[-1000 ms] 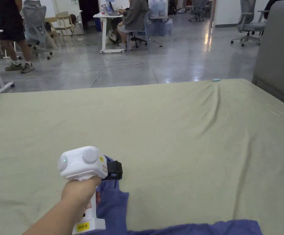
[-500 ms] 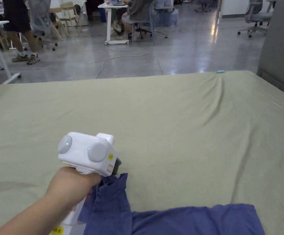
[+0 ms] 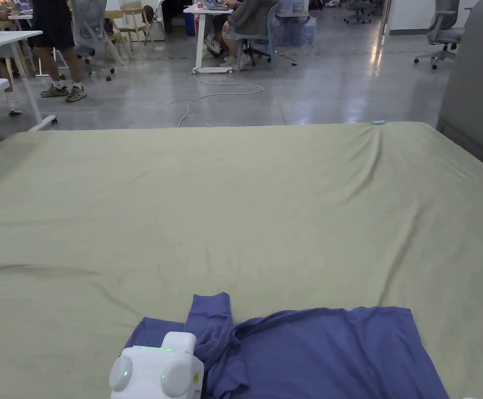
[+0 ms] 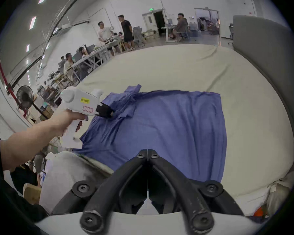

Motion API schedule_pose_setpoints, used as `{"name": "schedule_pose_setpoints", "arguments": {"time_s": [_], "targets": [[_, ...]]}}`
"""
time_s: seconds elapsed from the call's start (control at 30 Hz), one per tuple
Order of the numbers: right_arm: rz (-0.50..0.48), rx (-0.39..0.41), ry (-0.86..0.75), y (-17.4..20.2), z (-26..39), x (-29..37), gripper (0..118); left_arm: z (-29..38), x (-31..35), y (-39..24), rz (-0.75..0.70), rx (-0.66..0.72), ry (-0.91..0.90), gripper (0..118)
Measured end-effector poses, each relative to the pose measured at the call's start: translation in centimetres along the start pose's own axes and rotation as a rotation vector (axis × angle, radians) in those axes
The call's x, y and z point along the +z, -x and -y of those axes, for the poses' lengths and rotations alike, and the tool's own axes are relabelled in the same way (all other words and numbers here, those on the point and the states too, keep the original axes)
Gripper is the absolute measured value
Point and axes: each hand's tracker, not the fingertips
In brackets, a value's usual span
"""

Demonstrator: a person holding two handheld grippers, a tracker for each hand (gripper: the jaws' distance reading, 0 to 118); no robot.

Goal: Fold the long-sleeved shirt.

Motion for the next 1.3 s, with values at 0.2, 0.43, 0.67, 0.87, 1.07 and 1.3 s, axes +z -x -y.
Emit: {"name": "schedule_pose_setpoints", "arguments": {"time_s": [0.2, 0.43, 0.67, 0.87, 1.07, 1.3], "targets": [[0.016, -0.054, 0.053, 0.2, 0.3, -1.1, 0, -0.1, 0.7, -0.5, -0.013, -0.004, 0.026, 0], [0.023, -0.076, 0.081, -0.4, -0.2, -1.7, 0, 1.4, 9.1, -1.2, -0.042, -0.051, -0.152, 0], [0.008, -0.093, 0.103, -0.1, -0.4, -3.2, 0, 5.4, 6.8, -1.4, 0.037, -0.032, 0.014, 0], [-0.009, -0.074, 0.123, 0.7, -0.8, -3.9, 0, 3.5, 2.6, -1.1, 0.024, -0.025, 0.165, 0], [-0.051, -0.112, 0.088, 0.1, -1.9, -3.0, 0, 2.7, 6.8, 0.7, 0.087, 0.051, 0.108, 27], [-0.053, -0.14, 0.084, -0.5, -3.0, -3.3, 0, 6.1, 12.8, 1.2, 0.12, 0.094, 0.021, 72]]}}
